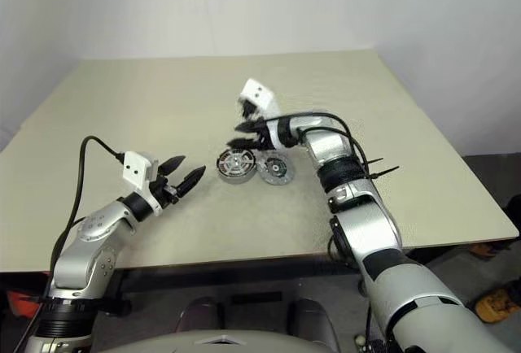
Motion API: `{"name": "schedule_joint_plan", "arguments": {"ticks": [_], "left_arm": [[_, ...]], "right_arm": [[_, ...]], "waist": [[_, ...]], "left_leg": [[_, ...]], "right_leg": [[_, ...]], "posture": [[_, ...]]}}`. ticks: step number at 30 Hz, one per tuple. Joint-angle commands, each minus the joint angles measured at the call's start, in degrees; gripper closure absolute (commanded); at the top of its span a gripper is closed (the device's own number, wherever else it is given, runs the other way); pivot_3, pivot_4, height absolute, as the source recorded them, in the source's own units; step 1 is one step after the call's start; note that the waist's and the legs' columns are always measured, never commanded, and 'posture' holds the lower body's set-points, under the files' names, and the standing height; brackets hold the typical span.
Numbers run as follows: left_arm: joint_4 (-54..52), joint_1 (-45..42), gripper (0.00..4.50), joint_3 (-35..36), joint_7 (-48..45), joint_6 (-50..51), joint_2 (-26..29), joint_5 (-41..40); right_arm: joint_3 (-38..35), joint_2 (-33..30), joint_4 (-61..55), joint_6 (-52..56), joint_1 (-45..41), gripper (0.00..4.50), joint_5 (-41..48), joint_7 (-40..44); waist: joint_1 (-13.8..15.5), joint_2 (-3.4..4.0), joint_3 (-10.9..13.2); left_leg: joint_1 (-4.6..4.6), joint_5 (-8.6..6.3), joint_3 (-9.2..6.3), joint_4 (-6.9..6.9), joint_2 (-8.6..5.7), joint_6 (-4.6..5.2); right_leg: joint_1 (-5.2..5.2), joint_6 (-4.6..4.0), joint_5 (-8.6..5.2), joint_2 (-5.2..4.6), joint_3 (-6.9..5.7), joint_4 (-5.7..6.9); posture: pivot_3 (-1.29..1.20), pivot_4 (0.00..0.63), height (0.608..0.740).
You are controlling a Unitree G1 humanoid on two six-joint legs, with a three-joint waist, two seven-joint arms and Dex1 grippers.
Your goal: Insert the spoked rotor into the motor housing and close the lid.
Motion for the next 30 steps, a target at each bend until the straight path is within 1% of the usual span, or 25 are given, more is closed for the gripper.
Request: {"name": "schedule_joint_plan", "arguments": {"ticks": [1,3,6,8,9,11,13,15,19,23,30], "left_arm": [[-1.84,-0.55,1.04,1.65,-0.83,-1.25,0.91,-0.99],[-1.32,-0.85,1.04,1.76,-1.41,-1.08,1.35,-1.02],[0.06,-2.15,1.04,1.58,-2.50,-0.78,1.98,-1.00],[0.90,-3.09,1.04,1.53,-3.05,-0.63,2.15,-1.01],[1.25,-3.46,1.04,1.46,-3.29,-0.60,2.21,-0.98],[1.93,-4.12,1.04,1.31,-3.75,-0.59,2.31,-0.79],[2.31,-4.51,1.04,1.24,-4.02,-0.53,2.27,-0.74],[2.58,-4.61,1.04,1.03,-4.22,-0.59,2.14,-0.57],[2.65,-4.47,1.04,0.83,-4.24,-0.70,1.95,-0.31],[1.62,-3.32,1.04,1.13,-3.84,-0.56,1.96,-0.36],[1.04,-2.21,1.04,1.51,-3.30,-0.80,2.07,-0.36]], "right_arm": [[-6.87,-2.12,-6.99,13.66,3.36,2.00,7.37,-3.45],[-8.90,-3.26,-12.94,22.01,6.23,2.00,10.76,-4.91],[-12.58,-5.10,-24.75,37.36,11.97,2.00,17.55,-6.97],[-14.47,-5.99,-31.12,44.96,15.23,2.00,21.92,-7.65],[-15.39,-6.24,-33.53,48.05,16.61,1.81,23.74,-8.16],[-17.38,-6.47,-37.36,53.87,19.09,1.45,26.93,-9.48],[-18.17,-6.71,-40.34,58.21,21.38,0.82,29.15,-10.67],[-18.41,-6.26,-40.92,61.35,23.37,0.82,29.61,-13.01],[-18.78,-5.18,-38.68,62.98,24.58,0.82,29.29,-16.77],[-17.62,-5.21,-34.31,60.49,25.06,0.82,27.72,-19.81],[-15.71,-5.77,-29.18,56.08,24.54,0.82,27.20,-22.34]], "waist": [[0.29,0.00,0.00],[0.61,0.00,0.00],[1.06,0.01,0.00],[1.24,0.02,0.00],[1.35,0.02,0.00],[1.43,0.03,-0.01],[1.50,0.03,-0.02],[1.47,0.03,-0.02],[1.43,0.02,-0.02],[1.45,0.02,-0.03],[1.42,0.02,-0.04]], "left_leg": [[0.12,0.00,0.00,-0.02,0.00,0.00],[0.26,0.00,0.00,-0.05,0.00,-0.02],[0.29,0.04,0.01,-0.09,-0.13,-0.08],[0.38,0.15,0.01,-0.18,-0.22,-0.27],[0.45,0.18,0.01,-0.23,-0.22,-0.31],[0.56,0.19,0.00,-0.30,-0.24,-0.33],[0.60,0.19,0.01,-0.33,-0.26,-0.33],[0.65,0.21,0.00,-0.34,-0.29,-0.37],[0.64,0.29,-0.01,-0.37,-0.32,-0.51],[0.63,0.31,-0.03,-0.40,-0.33,-0.54],[0.59,0.31,-0.04,-0.45,-0.35,-0.54]], "right_leg": [[0.14,0.00,0.00,0.00,0.00,-0.05],[0.31,0.02,-0.01,0.00,0.00,-0.11],[0.32,0.04,-0.01,0.02,0.00,-0.09],[0.36,0.05,-0.01,0.02,0.01,-0.08],[0.38,0.07,-0.03,0.02,0.01,-0.08],[0.49,0.44,-0.24,0.02,0.01,-0.09],[0.60,0.47,-0.26,0.02,0.03,-0.10],[0.68,0.49,-0.27,0.01,0.03,-0.12],[0.67,0.51,-0.27,0.00,0.04,-0.14],[0.67,0.51,-0.27,0.00,0.04,-0.16],[0.64,0.51,-0.27,-0.02,0.03,-0.20]], "posture": [[0.00,0.000,0.740],[0.00,0.000,0.740],[0.00,0.000,0.740],[0.00,0.000,0.740],[0.00,0.000,0.740],[0.00,0.000,0.740],[0.00,0.000,0.740],[0.00,0.000,0.740],[0.00,0.000,0.740],[0.00,0.000,0.740],[0.00,0.000,0.740]]}}
